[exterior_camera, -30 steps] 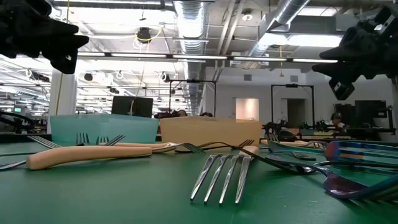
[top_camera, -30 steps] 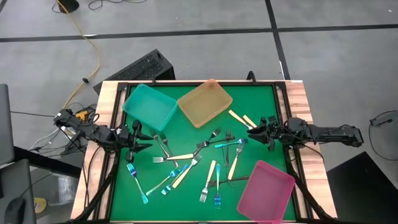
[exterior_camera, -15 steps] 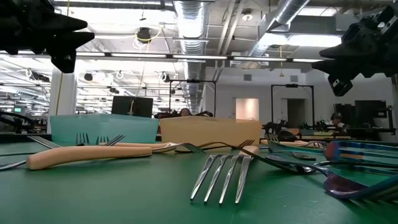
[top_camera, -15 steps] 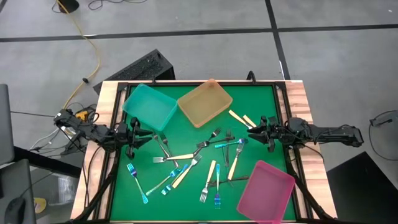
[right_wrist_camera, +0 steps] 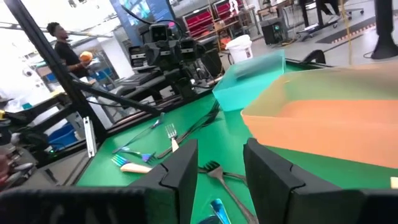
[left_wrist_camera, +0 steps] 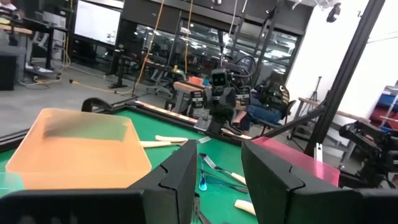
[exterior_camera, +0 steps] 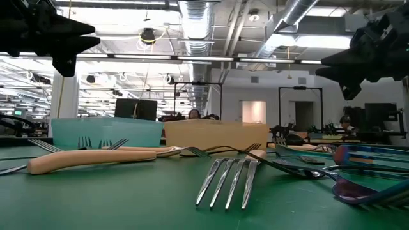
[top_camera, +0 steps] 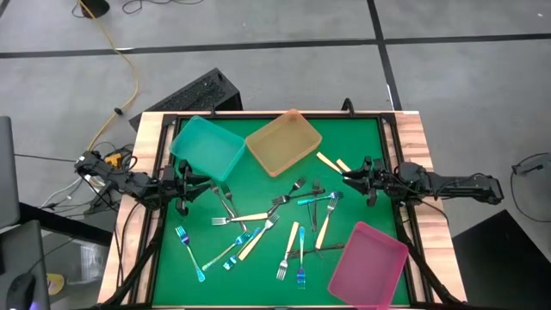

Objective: Sort silverware by color (type)
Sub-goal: Put the yellow fork into the pink bin

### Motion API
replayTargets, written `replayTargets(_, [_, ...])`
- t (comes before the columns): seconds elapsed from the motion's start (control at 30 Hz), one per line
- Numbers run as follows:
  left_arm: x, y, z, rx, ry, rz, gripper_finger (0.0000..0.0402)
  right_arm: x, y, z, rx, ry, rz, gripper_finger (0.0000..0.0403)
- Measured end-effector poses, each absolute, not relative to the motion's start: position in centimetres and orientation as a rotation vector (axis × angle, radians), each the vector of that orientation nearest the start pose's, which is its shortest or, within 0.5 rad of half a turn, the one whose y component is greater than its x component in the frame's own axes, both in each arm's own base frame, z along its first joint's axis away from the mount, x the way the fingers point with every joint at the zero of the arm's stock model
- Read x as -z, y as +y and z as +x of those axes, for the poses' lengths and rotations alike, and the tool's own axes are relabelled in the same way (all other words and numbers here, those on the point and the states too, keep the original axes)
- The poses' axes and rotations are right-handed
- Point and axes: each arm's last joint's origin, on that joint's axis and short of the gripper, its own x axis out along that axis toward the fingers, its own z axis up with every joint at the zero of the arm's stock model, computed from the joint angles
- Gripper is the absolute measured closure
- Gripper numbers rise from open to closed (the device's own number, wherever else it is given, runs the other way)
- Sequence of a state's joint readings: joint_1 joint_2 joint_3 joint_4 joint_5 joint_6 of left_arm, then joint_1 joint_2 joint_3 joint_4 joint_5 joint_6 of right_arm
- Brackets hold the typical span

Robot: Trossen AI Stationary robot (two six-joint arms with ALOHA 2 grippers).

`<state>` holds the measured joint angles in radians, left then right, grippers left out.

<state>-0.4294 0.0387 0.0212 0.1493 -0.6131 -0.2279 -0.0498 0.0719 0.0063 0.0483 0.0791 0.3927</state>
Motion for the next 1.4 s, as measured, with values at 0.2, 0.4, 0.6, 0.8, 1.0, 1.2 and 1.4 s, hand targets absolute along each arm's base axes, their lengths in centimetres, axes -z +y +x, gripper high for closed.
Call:
replayTargets(0.2, [-18.1,-2.3,9.1,-0.172,-0.135,-0.293,0.0289,-16.4,-0.7,10.1,0.131,-0.006,0.391,0.0251])
replayTargets(0.4, [-18.1,-2.3,9.1,-0.170,-0.136,-0.313,0.0289,-16.4,-0.7,10.1,0.132,-0.004,0.391,0.0251])
replayTargets(0.6, [-18.1,-2.0,9.1,-0.282,-0.145,-0.308,0.0289,-16.4,-0.7,10.1,0.132,-0.002,0.391,0.0251])
replayTargets(0.8, [-18.9,-1.9,8.9,-0.296,-0.190,-0.362,0.0289,-16.6,-0.9,10.1,0.194,-0.029,0.419,0.0251])
replayTargets(1.0, [-21.6,-1.8,8.3,-0.214,-0.242,-0.342,0.0289,-17.9,-1.4,9.8,0.319,-0.068,0.337,0.0248])
replayTargets(1.2, [-24.0,-2.0,8.5,-0.188,-0.229,-0.257,0.0289,-19.0,-1.7,9.5,0.387,-0.104,0.304,0.0211])
replayTargets(1.4, [-25.7,-2.6,9.7,-0.198,-0.087,-0.177,0.0289,-20.3,-2.0,9.3,0.426,-0.100,0.288,0.0157])
